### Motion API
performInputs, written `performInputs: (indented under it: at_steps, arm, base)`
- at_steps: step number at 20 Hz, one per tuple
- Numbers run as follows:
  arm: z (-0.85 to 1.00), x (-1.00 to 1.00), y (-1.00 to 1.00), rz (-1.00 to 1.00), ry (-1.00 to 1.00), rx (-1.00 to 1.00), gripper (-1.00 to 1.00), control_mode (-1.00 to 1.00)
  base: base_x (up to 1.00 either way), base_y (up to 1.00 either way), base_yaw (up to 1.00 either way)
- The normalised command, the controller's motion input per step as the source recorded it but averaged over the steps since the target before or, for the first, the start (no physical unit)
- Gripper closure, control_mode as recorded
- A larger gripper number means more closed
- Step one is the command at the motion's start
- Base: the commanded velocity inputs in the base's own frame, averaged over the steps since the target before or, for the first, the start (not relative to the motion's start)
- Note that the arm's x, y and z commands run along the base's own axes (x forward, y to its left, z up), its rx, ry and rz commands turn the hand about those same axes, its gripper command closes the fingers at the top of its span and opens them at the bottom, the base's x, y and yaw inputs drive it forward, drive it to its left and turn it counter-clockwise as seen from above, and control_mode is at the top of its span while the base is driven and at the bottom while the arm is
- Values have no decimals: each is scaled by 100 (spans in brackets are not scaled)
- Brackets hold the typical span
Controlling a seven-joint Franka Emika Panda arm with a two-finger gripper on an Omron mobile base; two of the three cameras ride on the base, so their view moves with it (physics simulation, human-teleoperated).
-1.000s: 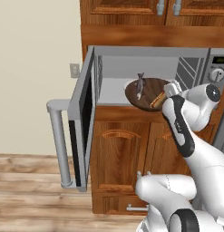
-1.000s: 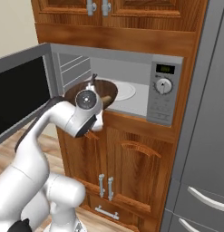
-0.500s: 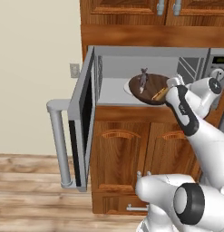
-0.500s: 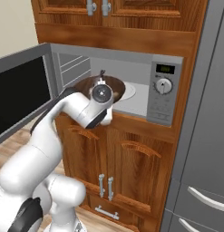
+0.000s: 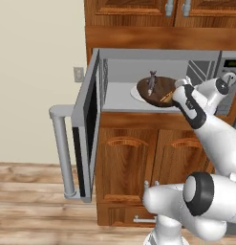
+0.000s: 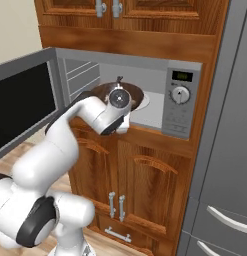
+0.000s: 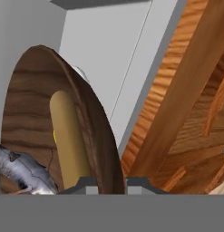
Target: Place the bowl containing the hot dog and fish in the microwave. Close the microwave door and press the start button to microwave the meal.
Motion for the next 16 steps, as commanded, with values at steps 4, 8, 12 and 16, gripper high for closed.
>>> performInputs:
  at_steps: [4,8,12,16]
  arm:
    - [-24,37,0,-6,0,0,100,-100]
    - [-24,39,0,-6,0,0,100,-100]
    - [-3,40,0,-6,0,0,100,-100]
    - [0,42,0,-6,2,0,100,-100]
  base:
    - [0,0,0]
    - [0,0,0]
    - [0,0,0]
    - [0,0,0]
